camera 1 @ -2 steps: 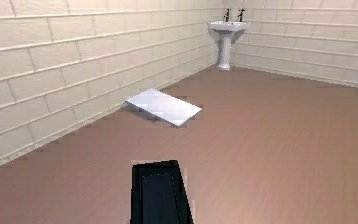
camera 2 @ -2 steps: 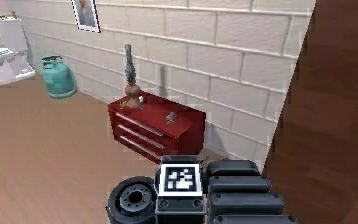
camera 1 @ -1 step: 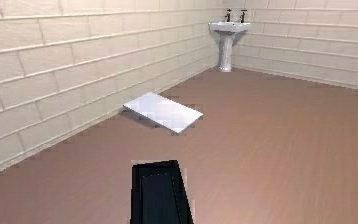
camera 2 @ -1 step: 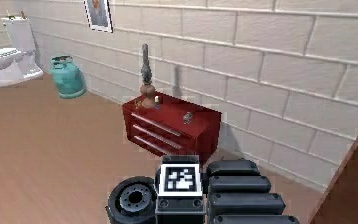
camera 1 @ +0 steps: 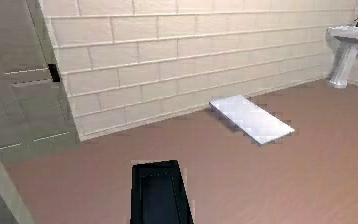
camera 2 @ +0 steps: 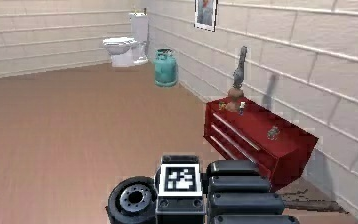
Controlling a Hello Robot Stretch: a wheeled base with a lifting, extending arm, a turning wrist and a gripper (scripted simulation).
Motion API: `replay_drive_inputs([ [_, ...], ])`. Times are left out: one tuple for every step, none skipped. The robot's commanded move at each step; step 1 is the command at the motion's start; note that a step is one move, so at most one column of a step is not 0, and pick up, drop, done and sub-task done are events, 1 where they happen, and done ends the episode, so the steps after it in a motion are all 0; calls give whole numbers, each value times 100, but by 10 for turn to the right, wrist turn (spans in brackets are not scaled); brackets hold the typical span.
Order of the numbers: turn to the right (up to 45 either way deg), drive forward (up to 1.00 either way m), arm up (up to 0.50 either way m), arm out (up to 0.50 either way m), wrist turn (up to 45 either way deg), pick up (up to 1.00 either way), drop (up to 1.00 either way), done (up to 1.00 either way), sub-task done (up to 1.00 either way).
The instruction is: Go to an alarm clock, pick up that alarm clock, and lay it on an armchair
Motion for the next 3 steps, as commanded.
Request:
replay_drive_inputs([
  [0, 40, 0, 0, 0, 0, 0, 0, 0],
  [-240, 0, 0, 0, 0, 0, 0, 0, 0],
  [0, 30, 0, 0, 0, 0, 0, 0, 0],
])
